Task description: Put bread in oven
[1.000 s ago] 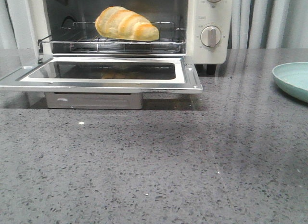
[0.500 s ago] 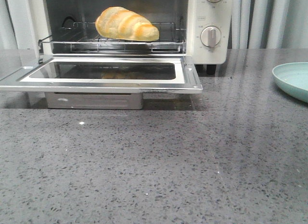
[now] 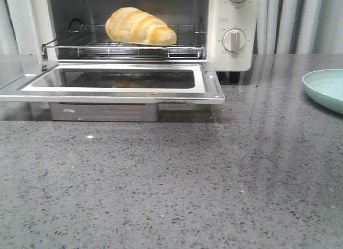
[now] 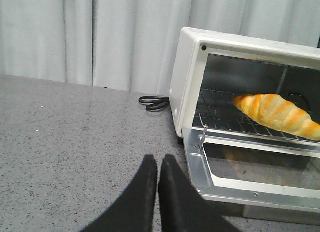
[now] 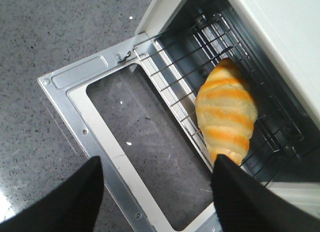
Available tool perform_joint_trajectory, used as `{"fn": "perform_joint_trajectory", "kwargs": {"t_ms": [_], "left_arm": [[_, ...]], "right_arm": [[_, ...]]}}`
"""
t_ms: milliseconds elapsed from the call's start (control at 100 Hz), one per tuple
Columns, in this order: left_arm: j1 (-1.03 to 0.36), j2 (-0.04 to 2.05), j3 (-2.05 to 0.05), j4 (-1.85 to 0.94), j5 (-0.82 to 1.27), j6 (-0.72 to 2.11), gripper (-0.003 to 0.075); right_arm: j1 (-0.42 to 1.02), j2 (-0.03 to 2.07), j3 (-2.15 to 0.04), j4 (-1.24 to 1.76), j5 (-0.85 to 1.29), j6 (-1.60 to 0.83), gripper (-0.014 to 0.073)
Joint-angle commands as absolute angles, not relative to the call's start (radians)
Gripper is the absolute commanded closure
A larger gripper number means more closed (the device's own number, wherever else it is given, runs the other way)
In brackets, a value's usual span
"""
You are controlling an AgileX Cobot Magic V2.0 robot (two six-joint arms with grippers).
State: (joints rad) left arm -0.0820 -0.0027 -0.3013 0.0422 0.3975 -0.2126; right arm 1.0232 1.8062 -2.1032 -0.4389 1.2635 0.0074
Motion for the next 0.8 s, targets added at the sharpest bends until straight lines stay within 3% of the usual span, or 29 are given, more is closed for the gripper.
{"fn": "perform_joint_trajectory", "kwargs": {"t_ms": [0,420,790], "left_arm": [[-0.077,-0.028,-0.293,0.035,0.263,-0.214,0.0742],[-0.077,-0.028,-0.176,0.007,0.242,-0.214,0.0742],[-0.077,-0.028,-0.176,0.007,0.248,-0.214,0.0742]], "right_arm": [[1.017,1.726,-2.099,-0.476,1.314,0.011,0.0201],[0.960,1.540,-1.908,-0.491,1.314,0.023,0.0651],[0.830,1.414,-1.667,-0.491,1.314,0.069,0.0669]]}}
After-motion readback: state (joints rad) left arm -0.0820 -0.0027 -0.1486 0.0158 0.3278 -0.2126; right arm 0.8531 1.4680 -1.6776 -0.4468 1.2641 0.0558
